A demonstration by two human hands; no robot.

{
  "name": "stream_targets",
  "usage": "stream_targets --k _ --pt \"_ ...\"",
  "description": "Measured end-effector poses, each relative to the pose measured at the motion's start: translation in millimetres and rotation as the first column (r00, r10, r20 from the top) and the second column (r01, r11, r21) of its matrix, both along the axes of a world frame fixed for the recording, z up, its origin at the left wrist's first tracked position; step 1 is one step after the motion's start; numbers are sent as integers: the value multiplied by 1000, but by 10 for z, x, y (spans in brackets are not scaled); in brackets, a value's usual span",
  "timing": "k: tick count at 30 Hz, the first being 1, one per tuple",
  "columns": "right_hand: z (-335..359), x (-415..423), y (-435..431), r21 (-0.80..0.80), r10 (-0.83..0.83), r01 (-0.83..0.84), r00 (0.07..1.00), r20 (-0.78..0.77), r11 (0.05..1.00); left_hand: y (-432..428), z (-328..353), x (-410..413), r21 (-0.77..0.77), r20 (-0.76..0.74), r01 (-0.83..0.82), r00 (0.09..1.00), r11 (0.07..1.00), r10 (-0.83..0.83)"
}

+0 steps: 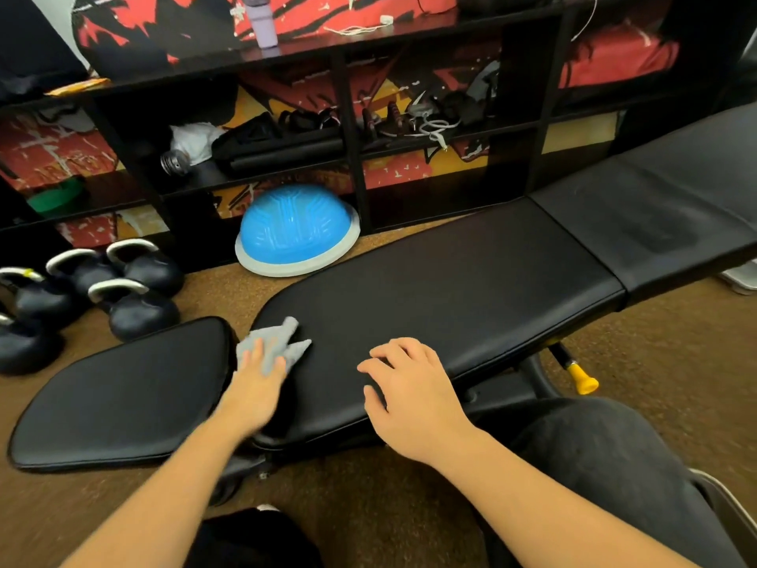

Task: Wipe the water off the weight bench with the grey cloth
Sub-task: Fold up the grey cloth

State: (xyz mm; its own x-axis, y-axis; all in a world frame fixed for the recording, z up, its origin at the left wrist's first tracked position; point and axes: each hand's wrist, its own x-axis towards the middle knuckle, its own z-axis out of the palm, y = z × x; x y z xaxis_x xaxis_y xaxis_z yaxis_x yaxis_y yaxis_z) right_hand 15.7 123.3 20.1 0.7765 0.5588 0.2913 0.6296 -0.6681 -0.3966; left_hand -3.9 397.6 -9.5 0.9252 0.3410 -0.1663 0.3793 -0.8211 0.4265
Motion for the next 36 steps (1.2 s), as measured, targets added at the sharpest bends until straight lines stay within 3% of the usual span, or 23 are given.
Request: stream_targets --k 2,4,8,11,14,16,18,21,24,26,29,33,36 --pt "-13 7 -9 -20 -17 18 999 38 1000 100 -14 307 58 -84 -74 993 996 79" --pt "-22 18 1 4 -52 52 997 55 999 -105 -14 491 135 -38 -105 993 985 111" --pt "4 145 -29 152 -203 200 979 5 968 -864 -4 501 167 101 135 983 977 -153" --pt "31 214 -103 250 -218 227 974 -62 941 -1232 -21 58 146 68 358 927 922 -370" --pt "60 158 -139 330 -107 152 983 -151 932 -1296 221 -521 -357 128 306 952 882 -278" --pt "92 74 -124 410 37 89 956 -290 908 -1314 481 -762 -685 100 140 990 715 -98" --pt "130 -37 -98 494 198 66 864 -463 867 -1298 645 -900 -858 52 -29 988 513 143" --pt "144 -210 -44 566 374 107 648 -664 818 -1345 820 -984 -959 -49 -160 908 235 416" --pt "187 -312 -23 610 467 297 432 -772 735 -1441 973 -1035 -992 -118 -126 899 -10 422" --pt "220 -317 -35 629 547 361 312 -777 688 -1471 1027 -1042 -987 -158 -130 900 -96 406" --pt "264 -323 -94 643 581 320 277 -765 695 -1487 1017 -1042 -994 -108 -99 889 -44 446" --pt "360 -322 -202 520 371 195 502 -781 832 -1482 995 -1014 -972 48 -62 891 225 452" --pt "465 -315 -309 474 281 186 604 -746 861 -1445 935 -988 -941 82 -77 893 330 443"
